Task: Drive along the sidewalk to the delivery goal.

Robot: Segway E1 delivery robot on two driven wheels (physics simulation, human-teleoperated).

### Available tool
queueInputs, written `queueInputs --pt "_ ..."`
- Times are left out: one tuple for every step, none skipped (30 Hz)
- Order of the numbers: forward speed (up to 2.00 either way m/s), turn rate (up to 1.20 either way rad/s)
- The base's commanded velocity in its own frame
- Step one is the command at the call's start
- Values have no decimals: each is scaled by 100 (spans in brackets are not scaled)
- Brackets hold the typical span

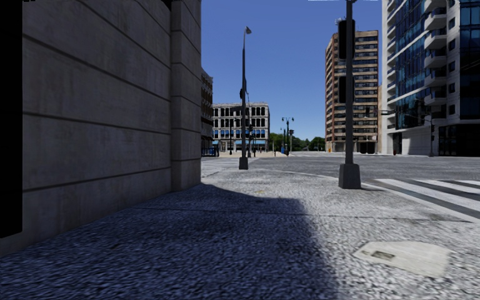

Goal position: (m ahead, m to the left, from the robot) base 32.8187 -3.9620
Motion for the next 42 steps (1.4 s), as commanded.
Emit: queueInputs --pt "200 0" --pt "200 0" --pt "200 0" --pt "200 0" --pt "200 0" --pt "200 6" --pt "200 11" --pt "200 13" --pt "200 14" --pt "200 14" --pt "200 14" --pt "200 12" --pt "200 0" --pt "200 0" --pt "200 0" --pt "200 0" --pt "200 0" --pt "200 0" --pt "200 0" --pt "200 0" --pt "200 0" --pt "200 0" --pt "200 0" --pt "200 0" --pt "200 0" --pt "200 0" --pt "200 0" --pt "200 0" --pt "200 0" --pt "200 4" --pt "200 10" --pt "200 16" --pt "200 22" --pt "200 22" --pt "200 24" --pt "200 25" --pt "200 25" --pt "200 17" --pt "200 0" --pt "200 0" --pt "200 0" --pt "200 0"
